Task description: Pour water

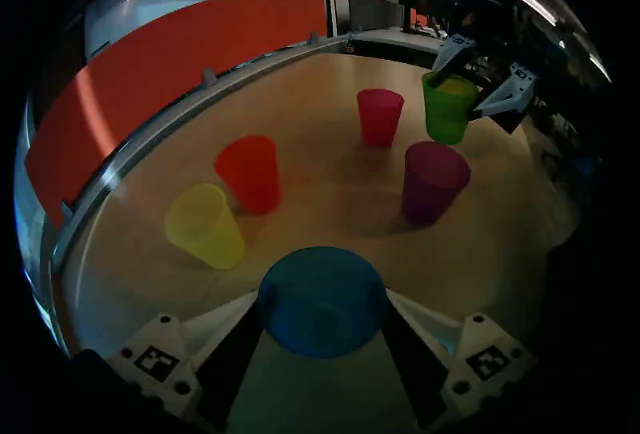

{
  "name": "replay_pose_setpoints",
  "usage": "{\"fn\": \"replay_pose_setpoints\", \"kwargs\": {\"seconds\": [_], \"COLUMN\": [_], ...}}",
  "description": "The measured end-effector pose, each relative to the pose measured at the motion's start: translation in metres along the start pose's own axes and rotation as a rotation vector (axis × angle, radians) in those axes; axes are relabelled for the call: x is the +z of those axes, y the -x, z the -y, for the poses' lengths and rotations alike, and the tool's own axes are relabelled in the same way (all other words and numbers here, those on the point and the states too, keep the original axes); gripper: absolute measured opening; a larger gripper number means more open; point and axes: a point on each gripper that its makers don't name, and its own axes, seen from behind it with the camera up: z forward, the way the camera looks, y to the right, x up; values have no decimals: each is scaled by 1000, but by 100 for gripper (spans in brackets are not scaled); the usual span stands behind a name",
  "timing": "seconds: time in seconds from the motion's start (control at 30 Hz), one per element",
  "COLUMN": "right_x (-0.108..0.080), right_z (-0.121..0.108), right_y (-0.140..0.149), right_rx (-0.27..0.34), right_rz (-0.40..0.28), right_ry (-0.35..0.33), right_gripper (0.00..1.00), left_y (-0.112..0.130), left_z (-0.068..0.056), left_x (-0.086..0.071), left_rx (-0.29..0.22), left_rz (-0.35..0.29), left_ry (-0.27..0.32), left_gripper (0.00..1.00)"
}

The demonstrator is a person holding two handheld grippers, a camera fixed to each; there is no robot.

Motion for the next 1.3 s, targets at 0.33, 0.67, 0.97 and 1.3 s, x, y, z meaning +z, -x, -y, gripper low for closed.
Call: {"fn": "replay_pose_setpoints", "kwargs": {"seconds": [0.33,0.67,0.97,1.3], "right_x": [4,8,10,16], "right_z": [-2,-4,-4,-1], "right_y": [6,11,14,27], "right_rx": [12,17,25,36], "right_rz": [3,9,12,27], "right_ry": [-4,-1,0,-4], "right_gripper": [89,89,89,89], "left_y": [3,14,26,43], "left_z": [-1,-3,-6,-2], "left_x": [14,17,13,-1], "left_rx": [-15,-23,-26,-25], "left_rz": [-4,23,61,85], "left_ry": [8,16,22,-19], "left_gripper": [89,89,96,95]}}
